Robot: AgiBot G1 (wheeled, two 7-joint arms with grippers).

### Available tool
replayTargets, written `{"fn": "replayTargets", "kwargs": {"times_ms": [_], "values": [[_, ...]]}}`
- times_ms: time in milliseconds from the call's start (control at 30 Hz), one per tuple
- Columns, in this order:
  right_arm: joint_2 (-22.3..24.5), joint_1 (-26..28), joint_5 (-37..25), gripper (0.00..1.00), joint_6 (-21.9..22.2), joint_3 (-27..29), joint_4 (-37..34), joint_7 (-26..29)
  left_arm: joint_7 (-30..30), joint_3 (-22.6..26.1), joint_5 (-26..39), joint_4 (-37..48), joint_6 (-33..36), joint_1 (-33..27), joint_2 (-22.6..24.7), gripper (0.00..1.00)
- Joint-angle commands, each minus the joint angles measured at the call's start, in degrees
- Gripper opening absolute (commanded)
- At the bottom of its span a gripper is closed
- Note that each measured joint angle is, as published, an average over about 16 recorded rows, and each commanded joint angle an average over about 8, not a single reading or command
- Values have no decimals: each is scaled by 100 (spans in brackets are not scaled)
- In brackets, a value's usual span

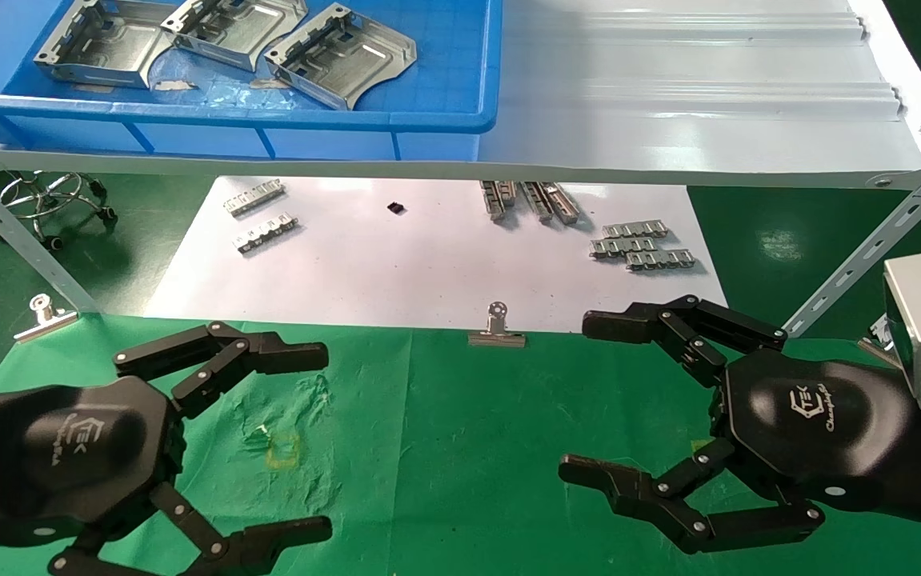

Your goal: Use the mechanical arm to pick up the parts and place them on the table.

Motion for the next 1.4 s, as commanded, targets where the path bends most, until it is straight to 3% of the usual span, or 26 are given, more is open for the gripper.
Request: {"fn": "replayTargets", "kwargs": {"times_ms": [33,333,367,600,667,1133,1400], "values": [[0,0,0,100,0,0,0,0,0,0,0,0,0,0,0,100],[0,0,0,100,0,0,0,0,0,0,0,0,0,0,0,100],[0,0,0,95,0,0,0,0,0,0,0,0,0,0,0,100],[0,0,0,11,0,0,0,0,0,0,-1,-2,1,1,0,100],[0,0,0,0,0,0,0,0,1,-2,-1,-1,-2,0,0,100],[0,0,0,0,0,0,0,0,-98,-99,119,161,-713,-427,261,100],[0,0,0,0,0,0,0,0,161,90,619,1080,-1401,-1046,1012,100]]}}
